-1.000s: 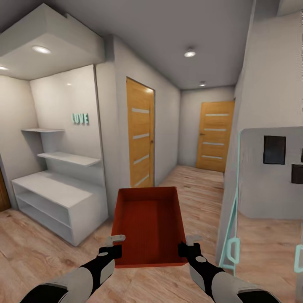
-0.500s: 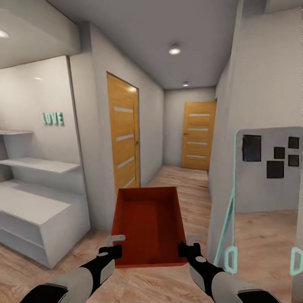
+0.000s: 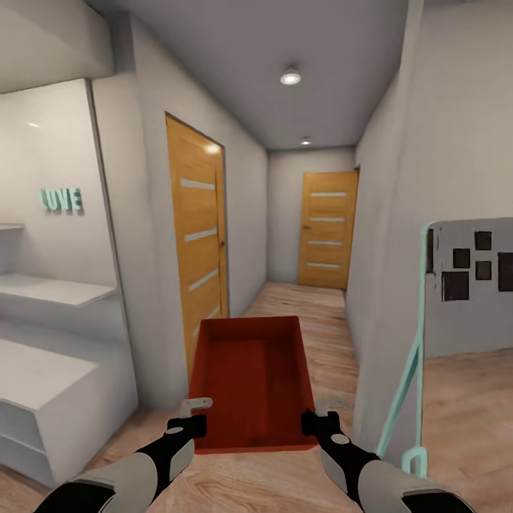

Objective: Move the two storage containers from the living room to the garage. In the garage, place one container on the floor and stack the other container on top of it (either order is fine).

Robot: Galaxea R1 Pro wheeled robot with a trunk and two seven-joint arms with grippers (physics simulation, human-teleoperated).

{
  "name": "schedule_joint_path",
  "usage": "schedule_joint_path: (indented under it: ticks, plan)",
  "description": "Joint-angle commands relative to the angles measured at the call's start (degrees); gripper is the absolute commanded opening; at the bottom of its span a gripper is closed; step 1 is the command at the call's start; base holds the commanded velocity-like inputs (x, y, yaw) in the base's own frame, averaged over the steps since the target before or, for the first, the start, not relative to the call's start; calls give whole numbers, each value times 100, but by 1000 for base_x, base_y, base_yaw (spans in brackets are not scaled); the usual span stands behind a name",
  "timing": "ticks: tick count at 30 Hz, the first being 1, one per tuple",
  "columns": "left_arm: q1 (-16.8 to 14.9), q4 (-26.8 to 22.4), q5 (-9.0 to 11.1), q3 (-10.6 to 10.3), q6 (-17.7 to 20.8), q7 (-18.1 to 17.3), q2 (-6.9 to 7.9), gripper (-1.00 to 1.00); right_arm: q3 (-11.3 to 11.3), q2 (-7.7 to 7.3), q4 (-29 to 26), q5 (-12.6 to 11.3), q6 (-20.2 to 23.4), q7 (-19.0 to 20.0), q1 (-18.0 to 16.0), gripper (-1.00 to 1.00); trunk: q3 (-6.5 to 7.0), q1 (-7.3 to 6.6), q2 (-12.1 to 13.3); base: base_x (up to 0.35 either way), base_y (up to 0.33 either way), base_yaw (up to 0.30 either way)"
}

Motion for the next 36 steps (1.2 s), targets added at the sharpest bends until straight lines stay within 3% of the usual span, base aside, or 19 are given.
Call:
schedule_joint_path:
  ticks: [1,19,36]
  plan:
    - [-2,18,95,237,-14,29,79,-100,-284,-11,-13,60,-183,-38,-10,-100,-9,4,-6,324,143,-1]
    - [-2,18,95,237,-14,29,79,-100,-282,13,-13,59,-183,-44,-10,-100,-9,4,-6,324,143,-13]
    - [-2,18,95,237,-14,29,79,-100,-282,19,-13,59,-184,-46,-10,-100,-9,4,-6,324,143,-230]
